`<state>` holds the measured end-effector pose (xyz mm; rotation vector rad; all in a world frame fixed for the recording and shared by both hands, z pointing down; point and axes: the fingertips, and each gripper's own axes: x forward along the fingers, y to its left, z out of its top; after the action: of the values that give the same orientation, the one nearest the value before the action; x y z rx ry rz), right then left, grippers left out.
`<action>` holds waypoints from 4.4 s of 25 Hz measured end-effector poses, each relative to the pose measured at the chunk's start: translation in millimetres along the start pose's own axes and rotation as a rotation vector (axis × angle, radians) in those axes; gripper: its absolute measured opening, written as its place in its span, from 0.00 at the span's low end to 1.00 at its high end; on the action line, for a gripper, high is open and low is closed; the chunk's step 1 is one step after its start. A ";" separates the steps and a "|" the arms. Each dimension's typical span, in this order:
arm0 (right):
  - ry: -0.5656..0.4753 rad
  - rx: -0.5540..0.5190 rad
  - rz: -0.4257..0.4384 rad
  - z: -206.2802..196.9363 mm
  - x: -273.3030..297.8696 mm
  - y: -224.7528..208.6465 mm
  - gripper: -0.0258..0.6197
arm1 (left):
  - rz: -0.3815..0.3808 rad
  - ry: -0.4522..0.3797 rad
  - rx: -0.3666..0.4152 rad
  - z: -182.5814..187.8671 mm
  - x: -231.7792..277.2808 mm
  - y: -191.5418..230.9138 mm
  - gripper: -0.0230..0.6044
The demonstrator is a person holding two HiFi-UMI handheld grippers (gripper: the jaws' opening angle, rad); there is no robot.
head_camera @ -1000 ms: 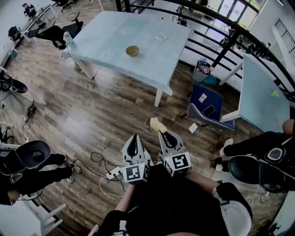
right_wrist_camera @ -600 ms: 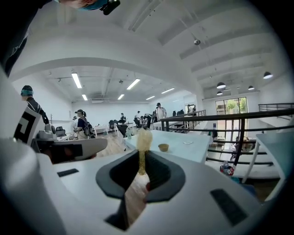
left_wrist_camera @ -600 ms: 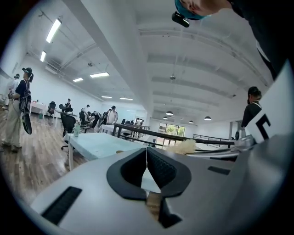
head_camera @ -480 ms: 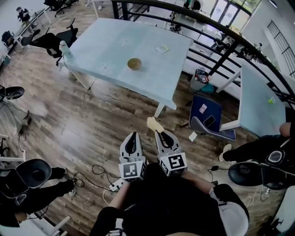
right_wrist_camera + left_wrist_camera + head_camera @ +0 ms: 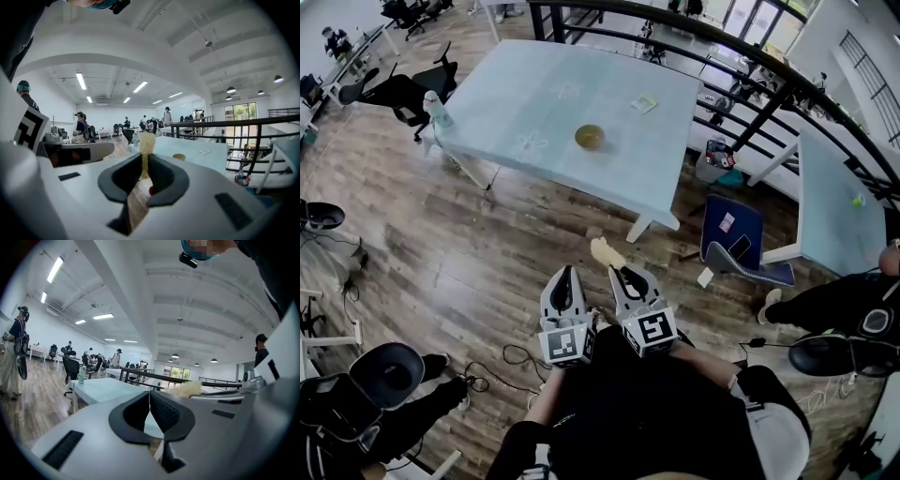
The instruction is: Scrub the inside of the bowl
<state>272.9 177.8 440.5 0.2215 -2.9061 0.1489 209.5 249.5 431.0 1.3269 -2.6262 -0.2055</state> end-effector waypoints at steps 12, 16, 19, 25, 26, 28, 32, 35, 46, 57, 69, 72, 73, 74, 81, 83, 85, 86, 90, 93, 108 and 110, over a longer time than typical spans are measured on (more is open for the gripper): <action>0.036 0.009 -0.039 2.4 71.6 -32.8 0.11 | -0.025 0.040 -0.013 -3.6 68.5 31.1 0.06; 0.038 0.027 -0.039 10.4 111.7 -44.5 0.11 | -0.025 0.048 -0.006 2.7 100.1 50.7 0.06; 0.052 0.041 -0.034 15.6 144.5 -53.3 0.11 | -0.018 0.073 0.005 3.2 127.4 67.6 0.06; 0.055 0.058 -0.045 37.6 203.2 -88.0 0.11 | -0.017 0.081 0.016 19.8 187.7 87.0 0.06; 0.052 0.060 -0.045 42.9 211.6 -93.7 0.11 | -0.015 0.079 0.016 23.3 197.0 90.0 0.06; 0.043 0.061 -0.045 52.4 227.6 -104.4 0.11 | -0.012 0.064 0.003 30.2 213.5 95.5 0.06; 0.046 0.054 -0.047 60.1 254.2 -119.4 0.11 | 0.008 0.050 -0.004 37.1 240.1 107.7 0.06; 0.059 0.049 -0.041 60.4 262.2 -123.0 0.11 | 0.009 0.061 -0.004 36.0 255.1 112.1 0.06; 0.044 0.066 -0.276 72.2 285.8 -180.0 0.11 | -0.187 0.122 0.015 31.7 339.2 111.9 0.06; 0.016 0.141 -0.524 94.6 340.9 -214.9 0.11 | -0.473 0.210 0.086 41.5 451.5 115.6 0.06; 0.075 0.232 -0.792 81.7 356.3 -234.6 0.11 | -0.683 0.527 0.110 -41.0 523.9 126.9 0.06; 0.097 0.251 -0.858 76.2 346.2 -238.4 0.11 | -0.711 0.603 0.127 -69.7 532.6 124.5 0.06; 0.103 0.256 -0.876 74.6 343.2 -239.5 0.11 | -0.711 0.634 0.122 -79.8 535.3 124.5 0.07; 0.108 0.258 -0.892 73.3 340.8 -240.7 0.11 | -0.709 0.661 0.119 -89.1 538.2 124.7 0.07; 0.132 0.272 -0.982 69.0 325.7 -243.5 0.11 | -0.686 0.818 0.120 -140.3 549.8 130.4 0.21; 0.134 0.275 -0.998 67.9 321.8 -243.0 0.11 | -0.656 0.868 0.105 -155.8 551.8 135.6 0.21; 0.137 0.276 -1.009 66.8 318.4 -242.4 0.11 | -0.638 0.907 0.100 -168.2 552.7 138.1 0.21; 0.139 0.275 -1.014 66.3 317.3 -242.4 0.11 | -0.635 0.926 0.098 -173.4 552.9 138.1 0.21; 0.140 0.275 -1.026 65.6 316.1 -243.5 0.11 | -0.624 1.000 0.089 -191.0 553.8 137.0 0.21; 0.136 0.275 -1.025 66.3 317.9 -243.1 0.11 | -0.621 1.034 0.103 -200.0 554.3 137.4 0.21; 0.122 0.258 -0.990 70.2 328.8 -240.2 0.11 | -0.657 0.979 0.204 -177.9 554.0 128.8 0.08; 0.114 0.253 -0.979 71.9 331.5 -239.0 0.11 | -0.664 0.942 0.202 -160.4 554.7 125.0 0.08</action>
<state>-23.6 -111.4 466.4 1.5387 -2.3255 0.3298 -172.9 -130.5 672.7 1.7409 -1.4166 0.4924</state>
